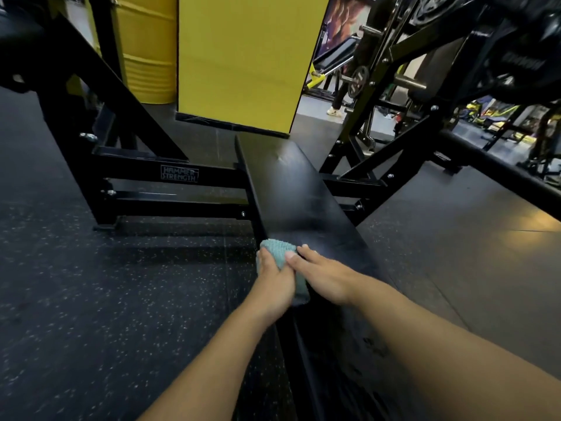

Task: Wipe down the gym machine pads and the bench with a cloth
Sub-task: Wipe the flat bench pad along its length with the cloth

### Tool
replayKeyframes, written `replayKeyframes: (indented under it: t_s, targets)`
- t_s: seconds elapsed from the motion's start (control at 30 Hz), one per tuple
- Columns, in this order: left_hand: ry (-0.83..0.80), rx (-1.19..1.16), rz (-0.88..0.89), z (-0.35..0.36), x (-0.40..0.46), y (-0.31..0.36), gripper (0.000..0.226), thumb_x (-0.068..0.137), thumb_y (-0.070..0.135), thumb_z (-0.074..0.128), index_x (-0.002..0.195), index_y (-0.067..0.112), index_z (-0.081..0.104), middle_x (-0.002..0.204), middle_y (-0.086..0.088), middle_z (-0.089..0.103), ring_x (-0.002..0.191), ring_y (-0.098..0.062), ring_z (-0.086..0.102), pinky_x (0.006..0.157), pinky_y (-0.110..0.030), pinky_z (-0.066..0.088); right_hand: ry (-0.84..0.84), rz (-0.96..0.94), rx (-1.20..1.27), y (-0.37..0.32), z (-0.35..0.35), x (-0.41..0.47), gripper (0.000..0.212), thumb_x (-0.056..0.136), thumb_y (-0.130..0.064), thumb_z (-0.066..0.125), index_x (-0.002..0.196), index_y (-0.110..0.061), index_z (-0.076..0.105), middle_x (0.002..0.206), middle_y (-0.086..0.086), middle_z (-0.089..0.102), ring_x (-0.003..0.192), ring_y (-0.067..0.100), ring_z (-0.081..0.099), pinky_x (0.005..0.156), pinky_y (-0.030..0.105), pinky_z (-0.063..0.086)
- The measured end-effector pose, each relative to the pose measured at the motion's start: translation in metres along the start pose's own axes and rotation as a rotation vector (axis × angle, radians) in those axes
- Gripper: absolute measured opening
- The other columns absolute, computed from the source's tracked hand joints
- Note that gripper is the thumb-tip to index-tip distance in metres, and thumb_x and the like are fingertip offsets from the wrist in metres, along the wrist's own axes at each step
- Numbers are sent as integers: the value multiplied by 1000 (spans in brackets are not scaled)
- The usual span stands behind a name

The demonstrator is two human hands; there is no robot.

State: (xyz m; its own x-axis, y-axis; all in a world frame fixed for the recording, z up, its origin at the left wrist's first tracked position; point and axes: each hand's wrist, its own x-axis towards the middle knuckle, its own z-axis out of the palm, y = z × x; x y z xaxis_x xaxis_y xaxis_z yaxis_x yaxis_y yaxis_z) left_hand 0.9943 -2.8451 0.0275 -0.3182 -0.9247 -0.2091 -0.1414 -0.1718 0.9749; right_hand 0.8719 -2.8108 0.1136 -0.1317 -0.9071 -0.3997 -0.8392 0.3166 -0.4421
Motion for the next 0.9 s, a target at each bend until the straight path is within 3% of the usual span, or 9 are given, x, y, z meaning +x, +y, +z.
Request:
replayKeyframes:
  t_s: [0.03, 0.13, 0.2, 0.27, 0.37, 0.47, 0.6, 0.77, 0.9]
  targets:
    - [39, -42, -17, -1, 14, 5, 81, 103, 58, 37, 164, 30, -8, 173, -5, 7, 156, -29, 22, 118, -40, 37, -6, 3, 9, 0, -2, 1, 82, 97, -79, 28, 165, -35, 14, 171, -18, 4, 158, 6, -2, 129, 39, 0]
    - [85, -113, -51, -4, 50, 12, 89, 95, 65, 33, 164, 28, -8, 173, -7, 6, 157, -28, 18, 127, -49, 21, -31, -10, 17, 3, 0, 6, 83, 95, -82, 26, 164, -39, 12, 170, -20, 0, 157, 3, -6, 129, 41, -1]
    - [98, -126, -31, -3, 54, 13, 77, 106, 50, 33, 164, 22, -10, 174, -5, -4, 159, -26, 10, 128, -47, 14, -38, -7, 9, 5, 1, 8, 80, 97, -78, 25, 164, -38, 10, 170, -20, -2, 156, 3, -8, 129, 40, -2]
    - [102, -109, -17, 1, 48, 10, 69, 111, 38, 32, 164, 24, -9, 174, -5, -1, 159, -25, 10, 129, -45, 11, -43, -11, -6, 5, 1, 9, 76, 101, -73, 23, 165, -35, 9, 170, -18, -3, 156, 4, -9, 128, 39, -4]
    - [70, -102, -11, 4, 30, -1, 69, 109, 39, 34, 164, 33, -9, 174, -2, 4, 158, -24, 15, 129, -45, 13, -49, -10, -1, 0, 1, 9, 69, 106, -64, 20, 165, -30, 8, 171, -15, -4, 157, 5, -9, 127, 36, -5]
    - [31, -106, -25, 9, 0, -12, 73, 106, 54, 34, 160, 44, -12, 174, 5, 4, 157, -21, 19, 128, -45, 18, -20, -10, -32, -3, 9, 12, 68, 108, -59, 22, 166, -26, 7, 172, -12, -7, 157, 8, -12, 127, 37, -5]
    - [-31, -9, -36, 14, -38, -13, 71, 107, 58, 27, 161, 39, -15, 172, 10, -6, 159, -20, 10, 129, -40, 12, 13, -8, -51, -3, 19, 14, 71, 108, -57, 25, 166, -20, 5, 173, -6, -9, 158, 14, -14, 126, 36, -5]
    - [39, -22, -64, 2, 9, 7, 76, 108, 54, 30, 163, 27, -13, 174, -5, 2, 159, -25, 8, 129, -46, 10, -3, -1, -31, -11, 10, 13, 75, 104, -68, 16, 166, -26, 9, 173, -9, -7, 158, 14, -11, 126, 43, -4]
    - [35, -57, -67, 2, 17, 5, 81, 104, 56, 35, 161, 32, -17, 174, -3, 2, 159, -24, 9, 129, -50, 12, 6, -6, -29, -10, 10, 8, 74, 104, -68, 16, 166, -28, 8, 173, -9, -6, 158, 13, -11, 126, 42, -4]
